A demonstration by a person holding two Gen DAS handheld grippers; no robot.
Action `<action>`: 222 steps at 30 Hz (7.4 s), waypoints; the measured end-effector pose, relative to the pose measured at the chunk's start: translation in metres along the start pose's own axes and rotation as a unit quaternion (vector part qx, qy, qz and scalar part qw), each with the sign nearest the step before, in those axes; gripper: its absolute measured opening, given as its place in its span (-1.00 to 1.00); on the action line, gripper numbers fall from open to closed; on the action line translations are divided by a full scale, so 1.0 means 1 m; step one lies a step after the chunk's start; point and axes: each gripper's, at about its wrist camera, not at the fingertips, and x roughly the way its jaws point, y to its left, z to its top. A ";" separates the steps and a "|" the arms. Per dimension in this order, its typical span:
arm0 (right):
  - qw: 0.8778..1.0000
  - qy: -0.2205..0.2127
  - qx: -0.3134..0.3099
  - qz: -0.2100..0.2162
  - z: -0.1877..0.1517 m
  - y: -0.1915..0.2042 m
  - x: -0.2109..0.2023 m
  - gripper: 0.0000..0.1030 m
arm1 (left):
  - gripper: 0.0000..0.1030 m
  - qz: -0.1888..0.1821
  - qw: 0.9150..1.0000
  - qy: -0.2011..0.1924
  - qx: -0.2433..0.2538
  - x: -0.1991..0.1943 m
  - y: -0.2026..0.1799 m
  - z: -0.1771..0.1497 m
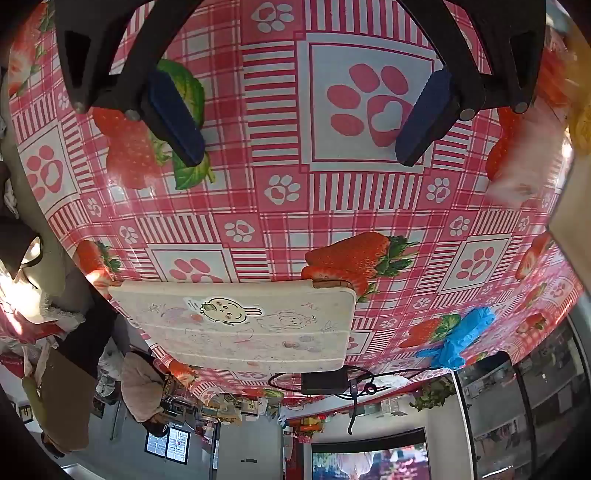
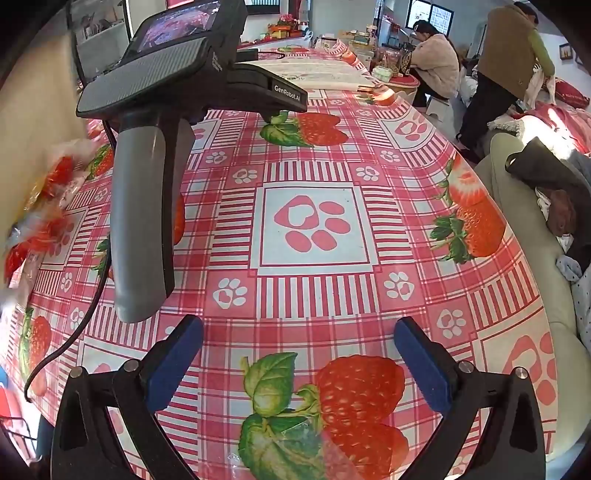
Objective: Organize snacks
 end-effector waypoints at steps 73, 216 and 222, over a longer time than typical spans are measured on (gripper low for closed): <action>1.000 0.017 0.003 0.001 0.011 0.002 0.009 1.00 | 1.00 0.001 1.000 0.000 0.000 -0.001 0.000 0.001; 0.927 0.070 -0.224 0.292 0.068 0.384 -0.053 -0.36 | -0.19 0.051 0.986 0.011 -0.161 -0.191 0.439 -0.169; 0.935 0.082 -0.210 0.273 0.077 0.402 -0.039 0.72 | 0.50 0.068 0.985 0.008 -0.159 -0.189 0.444 -0.175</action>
